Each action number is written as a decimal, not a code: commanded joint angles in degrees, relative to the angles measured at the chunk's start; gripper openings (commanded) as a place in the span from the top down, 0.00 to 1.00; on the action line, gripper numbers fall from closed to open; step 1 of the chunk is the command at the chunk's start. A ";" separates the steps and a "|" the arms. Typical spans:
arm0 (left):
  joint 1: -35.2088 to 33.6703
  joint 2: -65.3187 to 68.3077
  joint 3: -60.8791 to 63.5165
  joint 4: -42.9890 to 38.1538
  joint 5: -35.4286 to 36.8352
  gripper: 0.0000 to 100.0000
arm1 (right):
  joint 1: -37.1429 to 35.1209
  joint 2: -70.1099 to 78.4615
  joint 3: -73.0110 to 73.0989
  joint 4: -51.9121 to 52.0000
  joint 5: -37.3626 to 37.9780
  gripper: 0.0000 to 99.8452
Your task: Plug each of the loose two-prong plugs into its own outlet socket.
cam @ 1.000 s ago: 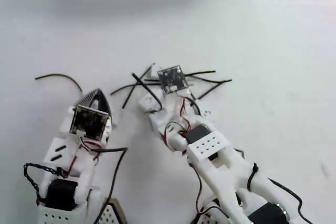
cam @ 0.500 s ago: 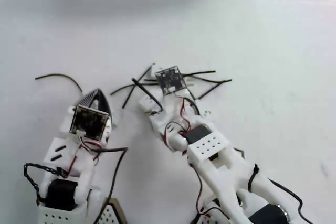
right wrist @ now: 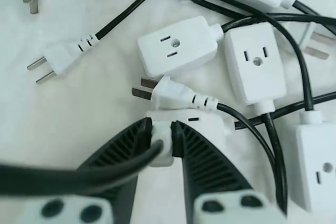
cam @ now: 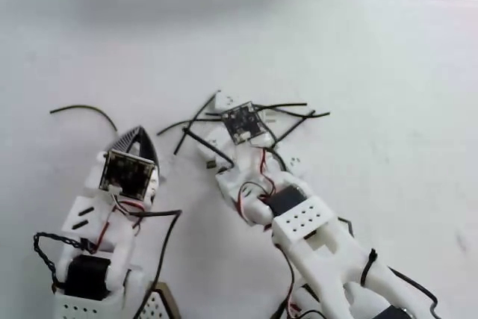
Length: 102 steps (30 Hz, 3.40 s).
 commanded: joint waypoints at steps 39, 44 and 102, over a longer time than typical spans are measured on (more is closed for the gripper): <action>-0.48 -0.40 0.62 -0.88 0.53 0.98 | -0.84 5.58 -0.26 5.41 9.93 0.98; -0.48 -0.40 0.70 -0.88 0.53 0.98 | -0.92 5.58 -0.35 8.57 7.38 0.98; -11.65 -0.40 0.88 0.35 1.05 0.86 | 0.40 31.96 -33.41 36.09 61.36 0.53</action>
